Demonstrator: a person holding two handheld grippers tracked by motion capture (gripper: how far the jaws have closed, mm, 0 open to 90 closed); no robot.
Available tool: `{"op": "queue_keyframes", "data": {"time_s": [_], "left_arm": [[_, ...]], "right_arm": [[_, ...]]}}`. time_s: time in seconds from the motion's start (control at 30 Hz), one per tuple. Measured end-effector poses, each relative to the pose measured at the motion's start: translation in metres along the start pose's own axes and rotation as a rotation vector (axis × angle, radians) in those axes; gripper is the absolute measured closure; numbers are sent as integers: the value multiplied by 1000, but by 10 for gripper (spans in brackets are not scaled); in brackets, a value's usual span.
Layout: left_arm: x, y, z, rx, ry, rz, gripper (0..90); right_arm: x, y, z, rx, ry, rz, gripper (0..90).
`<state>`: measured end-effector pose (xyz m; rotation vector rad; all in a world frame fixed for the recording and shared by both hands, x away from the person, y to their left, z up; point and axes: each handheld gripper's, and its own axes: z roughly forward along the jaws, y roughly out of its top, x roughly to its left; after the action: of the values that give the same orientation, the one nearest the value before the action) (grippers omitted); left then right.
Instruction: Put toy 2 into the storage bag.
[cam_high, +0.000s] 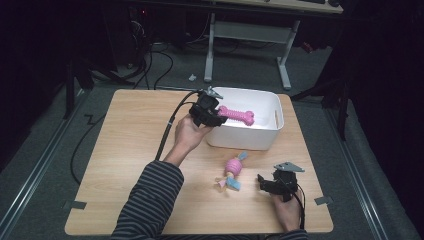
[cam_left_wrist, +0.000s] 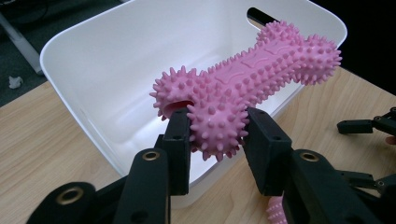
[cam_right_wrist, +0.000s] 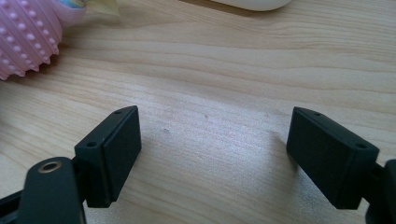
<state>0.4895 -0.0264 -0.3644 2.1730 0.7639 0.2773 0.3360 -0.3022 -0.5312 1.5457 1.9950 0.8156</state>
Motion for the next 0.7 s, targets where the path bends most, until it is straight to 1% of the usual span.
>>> {"op": "queue_keyframes", "data": {"time_s": [0.23,0.3,0.37,0.4,0.43,0.47,0.53,0.7], "left_arm": [[2,2,7,20,11,0,634],[2,2,9,25,4,-4,634],[3,3,10,34,16,7,634],[3,4,11,34,12,2,634],[4,4,11,34,18,5,633],[4,4,13,35,11,-1,634],[6,4,15,41,16,-7,633],[9,2,17,54,13,-10,632]], "right_arm": [[0,0,0,0,0,0,180],[0,0,0,0,1,0,179],[0,0,0,-1,2,-2,179],[0,0,0,-1,2,-2,180],[0,0,0,-1,2,-2,180],[0,0,0,-1,2,-3,180],[0,0,0,-1,2,-3,180],[0,0,0,-1,2,-3,179]]}}
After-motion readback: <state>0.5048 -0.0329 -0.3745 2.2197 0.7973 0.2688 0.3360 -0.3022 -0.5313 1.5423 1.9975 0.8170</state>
